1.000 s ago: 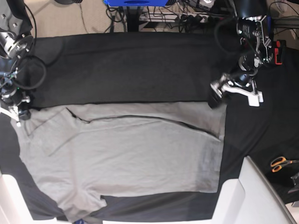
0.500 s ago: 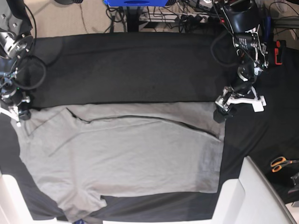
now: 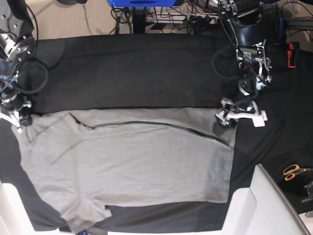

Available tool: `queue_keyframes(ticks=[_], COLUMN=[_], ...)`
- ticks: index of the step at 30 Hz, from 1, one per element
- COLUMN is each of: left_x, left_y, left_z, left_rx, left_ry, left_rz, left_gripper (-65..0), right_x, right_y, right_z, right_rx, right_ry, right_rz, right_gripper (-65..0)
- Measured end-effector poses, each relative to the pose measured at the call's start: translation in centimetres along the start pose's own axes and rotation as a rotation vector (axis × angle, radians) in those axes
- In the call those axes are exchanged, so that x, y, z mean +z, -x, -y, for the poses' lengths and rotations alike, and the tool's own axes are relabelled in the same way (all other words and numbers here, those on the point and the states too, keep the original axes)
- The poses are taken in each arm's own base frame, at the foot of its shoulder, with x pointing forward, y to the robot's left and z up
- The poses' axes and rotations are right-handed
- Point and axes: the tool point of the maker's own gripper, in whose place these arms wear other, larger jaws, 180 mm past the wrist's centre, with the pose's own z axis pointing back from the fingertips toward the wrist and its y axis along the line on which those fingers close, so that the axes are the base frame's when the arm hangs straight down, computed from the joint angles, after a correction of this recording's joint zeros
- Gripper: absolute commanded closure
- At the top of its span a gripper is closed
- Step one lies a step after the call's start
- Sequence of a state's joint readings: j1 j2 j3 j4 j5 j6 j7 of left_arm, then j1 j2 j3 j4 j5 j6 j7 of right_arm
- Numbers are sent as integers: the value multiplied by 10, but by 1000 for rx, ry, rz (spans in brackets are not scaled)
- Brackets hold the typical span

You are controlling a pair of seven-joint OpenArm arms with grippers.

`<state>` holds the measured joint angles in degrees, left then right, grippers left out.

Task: Fold the T-shirt properly
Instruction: 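Drag the shirt toward the arms with both grippers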

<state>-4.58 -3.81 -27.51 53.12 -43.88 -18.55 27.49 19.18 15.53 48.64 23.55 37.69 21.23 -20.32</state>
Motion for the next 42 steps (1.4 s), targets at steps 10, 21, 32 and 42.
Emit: queue_keyframes(ticks=[10, 21, 32, 42], left_x=[4, 2, 42, 105], left_y=[13, 9, 20, 48], left_z=[-13, -12, -23, -51], left_rx=[41, 29, -72, -157], left_ry=[-34, -51, -76, -147], left_rz=[-40, -48, -130, -158], left_gripper=[-97, 0, 0, 0], right_x=[0, 2, 37, 76], right_y=[1, 0, -20, 4], right_z=[1, 3, 5, 46], right_rx=[0, 8, 180, 261], right_ry=[2, 2, 23, 101], right_rz=[-1, -1, -67, -152], right_gripper=[0, 0, 0, 0])
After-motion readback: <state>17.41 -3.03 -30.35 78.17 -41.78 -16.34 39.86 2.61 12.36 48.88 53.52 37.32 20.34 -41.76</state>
